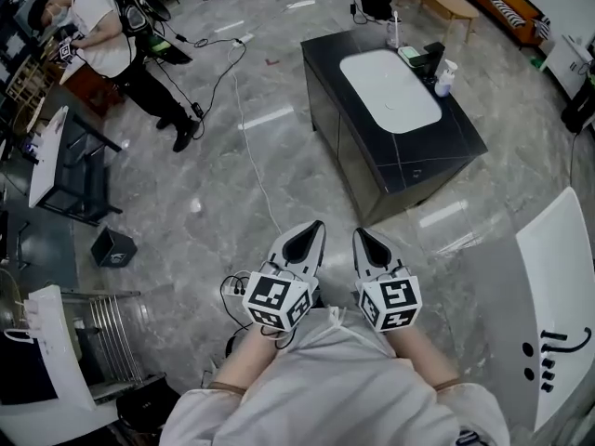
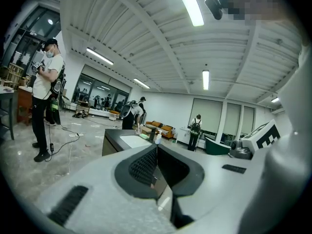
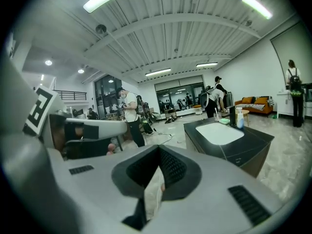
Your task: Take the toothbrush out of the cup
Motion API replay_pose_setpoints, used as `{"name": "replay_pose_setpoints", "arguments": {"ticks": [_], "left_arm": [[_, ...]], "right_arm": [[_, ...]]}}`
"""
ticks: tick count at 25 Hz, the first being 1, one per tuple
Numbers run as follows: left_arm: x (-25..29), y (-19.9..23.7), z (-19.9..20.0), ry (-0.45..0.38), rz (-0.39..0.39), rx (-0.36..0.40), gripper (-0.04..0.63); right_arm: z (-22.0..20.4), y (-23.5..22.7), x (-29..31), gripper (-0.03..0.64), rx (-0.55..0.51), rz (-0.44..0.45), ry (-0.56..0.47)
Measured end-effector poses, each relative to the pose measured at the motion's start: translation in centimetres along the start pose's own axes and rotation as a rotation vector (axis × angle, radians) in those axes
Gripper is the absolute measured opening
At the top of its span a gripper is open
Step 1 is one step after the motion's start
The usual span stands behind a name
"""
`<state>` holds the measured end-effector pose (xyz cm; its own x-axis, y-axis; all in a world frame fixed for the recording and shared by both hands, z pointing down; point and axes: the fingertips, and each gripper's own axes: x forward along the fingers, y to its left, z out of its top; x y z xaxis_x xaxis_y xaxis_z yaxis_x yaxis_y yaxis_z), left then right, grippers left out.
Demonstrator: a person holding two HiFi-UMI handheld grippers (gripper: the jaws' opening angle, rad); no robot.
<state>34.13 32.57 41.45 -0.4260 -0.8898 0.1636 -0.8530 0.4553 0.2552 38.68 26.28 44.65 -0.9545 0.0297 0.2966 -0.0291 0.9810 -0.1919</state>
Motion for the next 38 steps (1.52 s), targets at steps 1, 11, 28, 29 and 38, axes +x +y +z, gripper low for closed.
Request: {"name": "replay_pose_setpoints", "arguments": {"ticks": [1, 11, 28, 29, 38], "left_arm": [[0.5, 1.3, 0.4, -0.001, 0.001, -0.007, 0.018], [6.4, 16.0, 5.6, 0.021, -0.014, -0.023, 0.018], [11.3, 32.1, 9.0, 0.06, 0.058, -0.041, 0.018], [12.0, 32.3, 9.0, 0.063, 0.058, -0.039, 0.018], [22.4, 34.1, 10.2, 0.076, 0.036, -0.019, 0.018]], "right_arm": [[0.1, 0.2, 1.3, 0.026, -0.001, 0.001, 0.01], [4.8, 1.9, 16.8, 0.026, 0.009, -0.034, 0.034], [9.0, 3.9, 33.1, 0.026, -0.005, -0.006, 0.074], [9.2, 3.4, 33.7, 0.026, -0.002, -0.005, 0.073], [12.2, -4.5, 40.7, 0.026, -0.007, 0.008, 0.059]]}}
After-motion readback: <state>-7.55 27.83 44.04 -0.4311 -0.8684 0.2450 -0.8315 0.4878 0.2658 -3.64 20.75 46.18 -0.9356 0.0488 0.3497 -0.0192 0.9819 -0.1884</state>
